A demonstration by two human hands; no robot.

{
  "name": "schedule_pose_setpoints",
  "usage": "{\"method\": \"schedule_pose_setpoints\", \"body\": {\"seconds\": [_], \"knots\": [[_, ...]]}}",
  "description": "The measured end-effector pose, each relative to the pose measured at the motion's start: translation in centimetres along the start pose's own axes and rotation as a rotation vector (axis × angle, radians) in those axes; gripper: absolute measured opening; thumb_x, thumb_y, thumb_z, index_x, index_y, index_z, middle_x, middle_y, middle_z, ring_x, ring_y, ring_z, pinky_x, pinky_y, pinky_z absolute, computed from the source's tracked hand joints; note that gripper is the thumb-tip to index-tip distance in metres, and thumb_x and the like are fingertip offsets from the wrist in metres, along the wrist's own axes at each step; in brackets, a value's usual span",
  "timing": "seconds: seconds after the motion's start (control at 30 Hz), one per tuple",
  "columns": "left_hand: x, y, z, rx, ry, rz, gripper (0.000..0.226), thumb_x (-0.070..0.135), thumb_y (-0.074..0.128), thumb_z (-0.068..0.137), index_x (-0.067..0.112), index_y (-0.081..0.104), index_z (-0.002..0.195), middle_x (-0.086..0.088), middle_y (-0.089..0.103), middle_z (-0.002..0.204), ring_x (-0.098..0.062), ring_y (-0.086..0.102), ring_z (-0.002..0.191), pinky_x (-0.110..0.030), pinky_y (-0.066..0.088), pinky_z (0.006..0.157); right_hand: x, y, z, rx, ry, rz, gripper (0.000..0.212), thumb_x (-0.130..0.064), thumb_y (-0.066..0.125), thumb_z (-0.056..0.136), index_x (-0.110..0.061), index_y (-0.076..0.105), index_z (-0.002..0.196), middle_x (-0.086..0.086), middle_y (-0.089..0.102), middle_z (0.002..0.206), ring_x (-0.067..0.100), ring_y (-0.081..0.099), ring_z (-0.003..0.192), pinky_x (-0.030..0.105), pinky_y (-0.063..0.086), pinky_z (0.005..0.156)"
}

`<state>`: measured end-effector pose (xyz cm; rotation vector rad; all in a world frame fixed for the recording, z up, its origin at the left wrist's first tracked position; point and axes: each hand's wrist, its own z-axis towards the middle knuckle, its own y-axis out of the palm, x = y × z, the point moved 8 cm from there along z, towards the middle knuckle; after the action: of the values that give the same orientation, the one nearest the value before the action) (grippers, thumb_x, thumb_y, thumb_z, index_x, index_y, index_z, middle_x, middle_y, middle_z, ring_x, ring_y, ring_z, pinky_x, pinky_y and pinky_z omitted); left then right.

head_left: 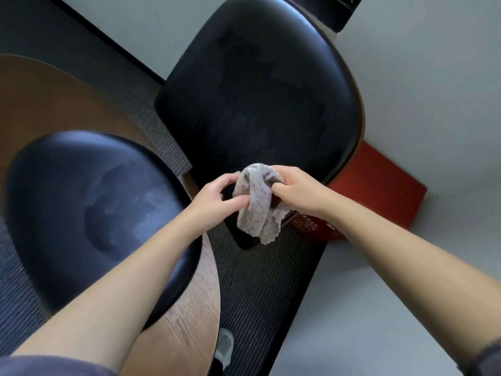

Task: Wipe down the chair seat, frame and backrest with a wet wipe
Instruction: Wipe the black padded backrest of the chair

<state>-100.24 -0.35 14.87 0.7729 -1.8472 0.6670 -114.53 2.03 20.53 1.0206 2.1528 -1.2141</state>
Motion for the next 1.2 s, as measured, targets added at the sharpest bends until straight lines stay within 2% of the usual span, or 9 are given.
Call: {"method": "schedule_pose_setpoints", "body": {"seconds": [0.13, 0.27, 0.4, 0.57, 0.67, 0.77, 0.9, 1.0, 1.2], "knots": [[1.9, -3.6, 1.8, 0.122, -0.114, -0.160, 0.012, 0.014, 0.063, 0.091, 0.015, 0.066, 0.079, 0.002, 0.065, 0.073, -0.009, 0.061, 0.070, -0.025, 0.051, 0.066, -0.4, -1.2, 2.3, -0.037, 0.180, 0.182, 0.022, -0.012, 0.059, 0.077, 0.000, 0.065, 0.095, 0.008, 0.066, 0.083, 0.017, 0.066, 0.077, 0.033, 0.056, 0.070], [2.0, -4.5, 2.6, 0.022, -0.288, -0.337, 0.019, 0.037, 0.062, 0.092, 0.020, 0.066, 0.098, 0.004, 0.072, 0.085, -0.011, 0.070, 0.076, -0.026, 0.055, 0.060, -0.7, -0.8, 4.2, -0.079, 0.290, 0.285, 0.027, -0.009, 0.068, 0.072, 0.004, 0.066, 0.096, 0.004, 0.064, 0.076, 0.011, 0.066, 0.070, 0.028, 0.057, 0.068], [1.2, -6.8, 4.1, 0.129, -0.290, -0.063, 0.013, 0.014, 0.060, 0.084, 0.003, 0.063, 0.089, -0.003, 0.063, 0.076, -0.018, 0.062, 0.072, -0.032, 0.049, 0.067, -1.4, -1.2, 6.0, -0.071, 0.313, 0.414, 0.031, -0.008, 0.075, 0.074, -0.001, 0.068, 0.103, 0.007, 0.068, 0.083, 0.014, 0.065, 0.074, 0.027, 0.056, 0.069], [0.2, -7.0, 4.3, 0.174, -0.541, -0.588, 0.029, 0.011, 0.040, 0.095, 0.003, 0.064, 0.109, -0.011, 0.070, 0.100, -0.025, 0.069, 0.090, -0.038, 0.056, 0.073, -1.3, 0.0, 6.4, -0.182, 0.390, 0.839, 0.034, -0.023, 0.061, 0.092, -0.008, 0.061, 0.123, 0.006, 0.069, 0.117, 0.019, 0.067, 0.104, 0.033, 0.055, 0.090], [1.9, -6.6, 4.2, 0.029, -0.456, -0.498, 0.025, 0.025, 0.048, 0.101, 0.012, 0.062, 0.117, -0.003, 0.075, 0.099, -0.020, 0.072, 0.090, -0.040, 0.058, 0.078, -1.8, 0.3, 6.7, -0.254, 0.332, 0.625, 0.033, -0.027, 0.063, 0.092, -0.015, 0.060, 0.123, 0.005, 0.069, 0.117, 0.022, 0.067, 0.107, 0.045, 0.052, 0.095], [3.0, -7.2, 3.7, -0.034, -0.353, -0.412, 0.021, 0.015, 0.054, 0.099, 0.013, 0.055, 0.119, 0.000, 0.070, 0.080, -0.013, 0.068, 0.064, -0.029, 0.056, 0.057, -2.8, -1.9, 7.3, -0.209, 0.232, 0.545, 0.028, -0.020, 0.060, 0.094, -0.020, 0.059, 0.122, 0.010, 0.068, 0.117, 0.035, 0.063, 0.110, 0.057, 0.047, 0.097], [4.7, -8.3, 3.5, 0.043, -0.184, -0.715, 0.018, 0.016, 0.053, 0.093, 0.016, 0.058, 0.110, -0.008, 0.065, 0.082, -0.015, 0.065, 0.061, -0.026, 0.056, 0.053, -4.7, -4.2, 7.1, -0.255, 0.108, 0.698, 0.028, -0.007, 0.047, 0.099, -0.009, 0.055, 0.125, 0.014, 0.065, 0.117, 0.028, 0.064, 0.103, 0.042, 0.052, 0.088], [5.6, -8.8, 3.8, 0.067, -0.164, -0.831, 0.011, 0.010, 0.053, 0.091, 0.012, 0.064, 0.092, -0.009, 0.060, 0.082, -0.019, 0.060, 0.069, -0.028, 0.055, 0.054, -5.9, -5.1, 6.9, -0.320, 0.081, 0.772, 0.017, -0.008, 0.046, 0.094, -0.006, 0.062, 0.099, 0.009, 0.067, 0.089, 0.022, 0.064, 0.080, 0.033, 0.051, 0.071], [7.4, -9.5, 5.2, 0.033, -0.055, -0.541, 0.015, 0.011, 0.066, 0.075, 0.017, 0.052, 0.078, -0.001, 0.052, 0.076, -0.009, 0.056, 0.064, -0.019, 0.049, 0.054, -6.0, -6.0, 8.4, -0.251, 0.137, 0.591, 0.019, -0.027, 0.065, 0.085, -0.017, 0.052, 0.076, 0.004, 0.056, 0.079, 0.020, 0.056, 0.072, 0.027, 0.047, 0.064]]}}
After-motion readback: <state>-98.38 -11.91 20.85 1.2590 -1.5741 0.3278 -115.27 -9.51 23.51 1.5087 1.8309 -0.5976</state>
